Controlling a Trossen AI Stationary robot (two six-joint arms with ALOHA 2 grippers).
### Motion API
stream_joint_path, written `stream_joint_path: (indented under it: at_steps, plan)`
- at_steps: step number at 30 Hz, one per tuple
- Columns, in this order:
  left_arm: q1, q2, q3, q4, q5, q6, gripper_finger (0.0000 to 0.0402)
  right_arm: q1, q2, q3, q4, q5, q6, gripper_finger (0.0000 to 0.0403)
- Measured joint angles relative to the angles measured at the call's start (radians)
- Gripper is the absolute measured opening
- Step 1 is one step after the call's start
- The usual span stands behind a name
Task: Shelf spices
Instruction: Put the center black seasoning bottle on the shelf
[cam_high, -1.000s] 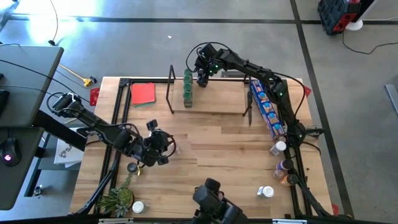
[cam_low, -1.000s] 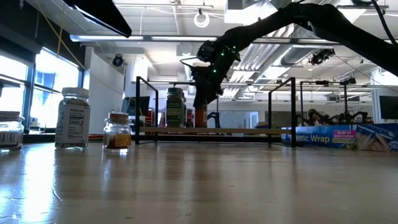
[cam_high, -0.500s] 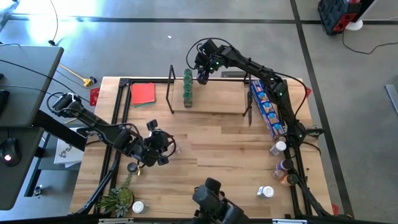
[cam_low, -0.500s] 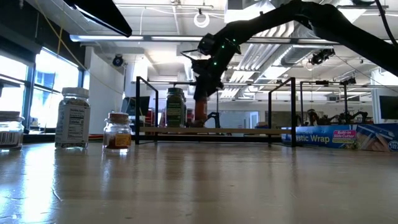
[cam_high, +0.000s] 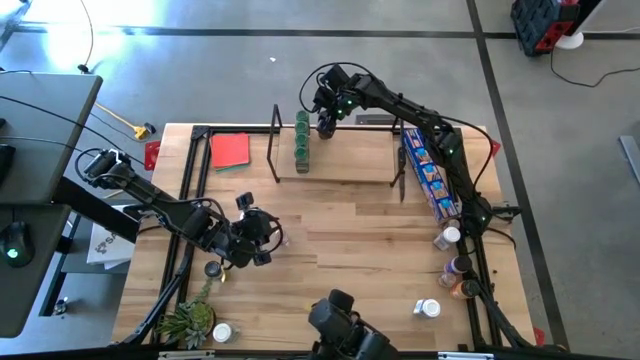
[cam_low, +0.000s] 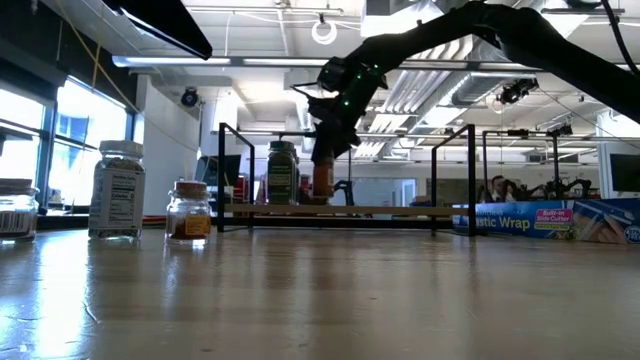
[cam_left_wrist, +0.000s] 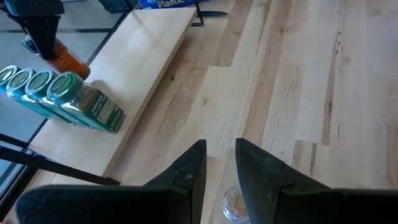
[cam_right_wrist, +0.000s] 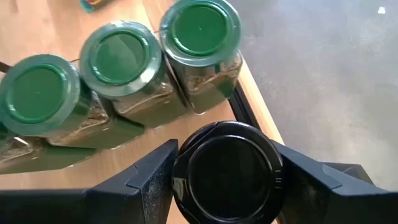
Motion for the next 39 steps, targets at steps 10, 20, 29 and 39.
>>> stream_joint_path:
  at_steps: [10, 20, 29, 39]
  plan:
    - [0.0, 0.0, 0.0, 0.016, 0.0, 0.018, 0.008, 0.011, 0.029, 0.0, 0.014, 0.004, -0.011, 0.0228]
    - [0.0, 0.0, 0.0, 0.016, 0.0, 0.018, 0.008, 0.013, 0.032, 0.0, 0.019, 0.06, -0.035, 0.023]
    - [0.0, 0.0, 0.0, 0.016, 0.0, 0.017, 0.008, 0.013, 0.032, 0.0, 0.025, 0.08, -0.044, 0.027]
    - [0.0, 0.0, 0.0, 0.016, 0.001, 0.017, 0.008, 0.013, 0.029, 0.006, 0.038, 0.083, -0.054, 0.0275]
